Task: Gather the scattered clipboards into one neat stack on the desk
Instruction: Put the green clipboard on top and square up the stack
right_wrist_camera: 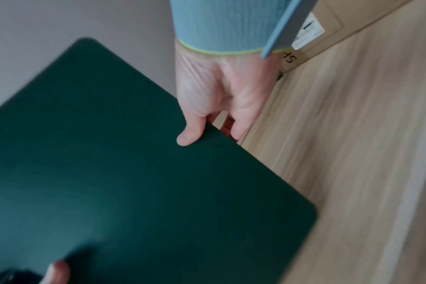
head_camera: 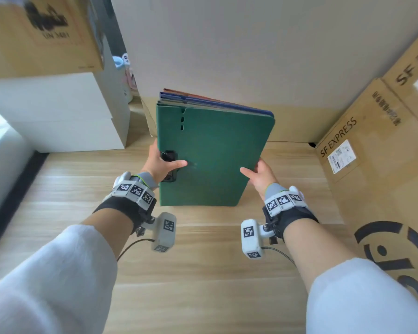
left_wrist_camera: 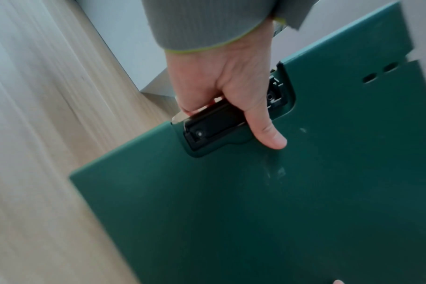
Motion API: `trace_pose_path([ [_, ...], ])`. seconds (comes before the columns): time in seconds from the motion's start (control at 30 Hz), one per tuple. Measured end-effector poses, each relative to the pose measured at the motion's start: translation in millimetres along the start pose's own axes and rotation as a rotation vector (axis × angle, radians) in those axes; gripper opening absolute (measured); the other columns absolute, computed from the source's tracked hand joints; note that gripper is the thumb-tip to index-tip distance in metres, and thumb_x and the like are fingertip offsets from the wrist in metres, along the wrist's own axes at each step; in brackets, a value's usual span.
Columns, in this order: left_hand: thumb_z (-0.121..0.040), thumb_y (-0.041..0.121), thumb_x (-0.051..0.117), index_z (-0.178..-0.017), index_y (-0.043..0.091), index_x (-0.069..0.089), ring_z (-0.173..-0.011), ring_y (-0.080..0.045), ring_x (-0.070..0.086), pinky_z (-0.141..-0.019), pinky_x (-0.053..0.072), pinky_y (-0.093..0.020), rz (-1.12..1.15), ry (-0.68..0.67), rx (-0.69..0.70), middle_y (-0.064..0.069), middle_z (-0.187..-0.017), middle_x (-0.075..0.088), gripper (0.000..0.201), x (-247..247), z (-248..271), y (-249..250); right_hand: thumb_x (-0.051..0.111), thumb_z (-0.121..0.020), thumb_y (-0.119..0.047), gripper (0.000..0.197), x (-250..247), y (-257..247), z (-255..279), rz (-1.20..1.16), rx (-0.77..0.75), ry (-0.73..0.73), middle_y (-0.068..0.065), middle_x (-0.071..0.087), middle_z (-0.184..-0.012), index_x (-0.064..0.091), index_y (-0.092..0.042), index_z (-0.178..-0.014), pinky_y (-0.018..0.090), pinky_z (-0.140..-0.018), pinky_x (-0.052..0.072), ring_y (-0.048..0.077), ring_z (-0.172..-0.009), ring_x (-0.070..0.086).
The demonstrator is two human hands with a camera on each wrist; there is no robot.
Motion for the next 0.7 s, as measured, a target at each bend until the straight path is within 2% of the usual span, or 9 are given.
trace_pose_path([
  [0.07, -0.067, 0.0, 0.081, -0.141, 0.003, 0.029, -0.129, -0.026, 0.046, -0.107, 0.038, -0.033, -0.004, 0.02, 0.031, -0.017, -0.141, 0.043, 0.091, -8.6, -0.7, -0.7, 0.056, -0.087, -0.002, 0.042, 4.1, -7.0, 3.0, 0.087, -0.018, 0.007, 0.006, 0.06, -0.12, 0.048, -0.005, -0.128, 0.031, -0.101, 0.041, 0.015, -0.104, 0.053],
  [0.17, -0.066, -0.002, 0.081, -0.139, -0.001, 0.028, -0.127, -0.029, 0.049, -0.109, 0.039, -0.038, 0.024, 0.023, 0.027, -0.021, -0.138, 0.047, 0.091, -16.2, 0.2, -10.7, 0.055, -0.089, -0.005, 0.042, 13.4, -12.7, 9.6, 0.11, -0.005, 0.006, 0.002, 0.057, -0.116, 0.046, -0.005, -0.129, 0.023, -0.092, 0.036, 0.016, -0.106, 0.053],
  [0.3, -0.061, 0.012, 0.086, -0.136, -0.001, 0.036, -0.123, -0.033, 0.055, -0.106, 0.044, -0.048, 0.045, 0.018, -0.018, -0.019, -0.132, 0.055, 0.091, -21.0, -1.3, -38.2, 0.053, -0.09, -0.007, 0.044, 28.4, -6.2, 9.4, 0.137, -0.003, -0.017, 0.008, 0.058, -0.125, 0.041, -0.006, -0.133, 0.027, -0.1, 0.038, 0.019, -0.111, 0.055],
  [0.37, -0.065, 0.009, 0.084, -0.136, -0.001, 0.039, -0.12, -0.032, 0.057, -0.105, 0.045, -0.049, 0.085, -0.015, -0.039, -0.017, -0.132, 0.057, 0.084, -18.7, 4.6, -37.4, 0.053, -0.091, -0.01, 0.044, 34.7, 2.3, 10.7, 0.142, 0.021, -0.004, 0.01, 0.057, -0.128, 0.039, -0.007, -0.133, 0.028, -0.102, 0.037, 0.023, -0.117, 0.055],
  [0.47, -0.071, -0.003, 0.078, -0.131, 0.0, 0.041, -0.111, -0.02, 0.054, -0.104, 0.042, -0.034, 0.054, -0.035, -0.04, -0.004, -0.12, 0.057, 0.07, -10.9, 9.0, -43.8, 0.051, -0.092, -0.014, 0.048, 39.1, 13.3, 13.7, 0.154, 0.056, 0.046, 0.01, 0.054, -0.135, 0.035, -0.009, -0.137, 0.024, -0.098, 0.034, 0.026, -0.125, 0.051],
  [0.5, -0.071, -0.006, 0.077, -0.127, 0.004, 0.043, -0.107, -0.018, 0.052, -0.103, 0.043, -0.034, 0.033, -0.039, -0.038, -0.001, -0.112, 0.056, 0.066, -9.6, 9.3, -48.6, 0.051, -0.092, -0.015, 0.05, 40.9, 14.0, 15.0, 0.16, 0.064, 0.056, 0.009, 0.053, -0.137, 0.033, -0.009, -0.139, 0.023, -0.097, 0.032, 0.025, -0.126, 0.05],
  [0.53, -0.07, -0.007, 0.077, -0.122, 0.008, 0.043, -0.106, -0.018, 0.053, -0.105, 0.043, -0.038, 0.024, -0.043, -0.028, 0.0, -0.108, 0.056, 0.064, -8.9, 8.5, -52.9, 0.05, -0.093, -0.016, 0.052, 42.6, 14.8, 14.8, 0.164, 0.074, 0.064, 0.008, 0.051, -0.138, 0.031, -0.01, -0.14, 0.021, -0.096, 0.031, 0.025, -0.127, 0.048],
  [0.6, -0.069, -0.006, 0.077, -0.123, 0.005, 0.044, -0.106, -0.02, 0.054, -0.107, 0.042, -0.045, 0.023, -0.04, -0.01, -0.004, -0.11, 0.056, 0.064, -8.9, 5.6, -56.0, 0.05, -0.093, -0.017, 0.053, 44.9, 14.0, 13.1, 0.182, 0.088, 0.082, 0.008, 0.05, -0.14, 0.029, -0.011, -0.142, 0.022, -0.098, 0.031, 0.025, -0.128, 0.047],
  [0.7, -0.073, -0.006, 0.074, -0.132, -0.003, 0.039, -0.104, -0.014, 0.049, -0.099, 0.042, -0.029, -0.006, -0.052, -0.035, -0.004, -0.114, 0.052, 0.068, -8.0, 0.2, -51.5, 0.051, -0.092, -0.019, 0.052, 44.9, 12.8, 7.9, 0.219, 0.101, 0.152, 0.01, 0.053, -0.137, 0.032, -0.009, -0.14, 0.028, -0.102, 0.035, 0.028, -0.125, 0.05],
])
Point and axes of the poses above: each hand's wrist, its own z-axis away from the middle knuckle, its own x-axis out of the palm, y = z × x, the point moved 5 cm from there along -z, towards the middle knuckle
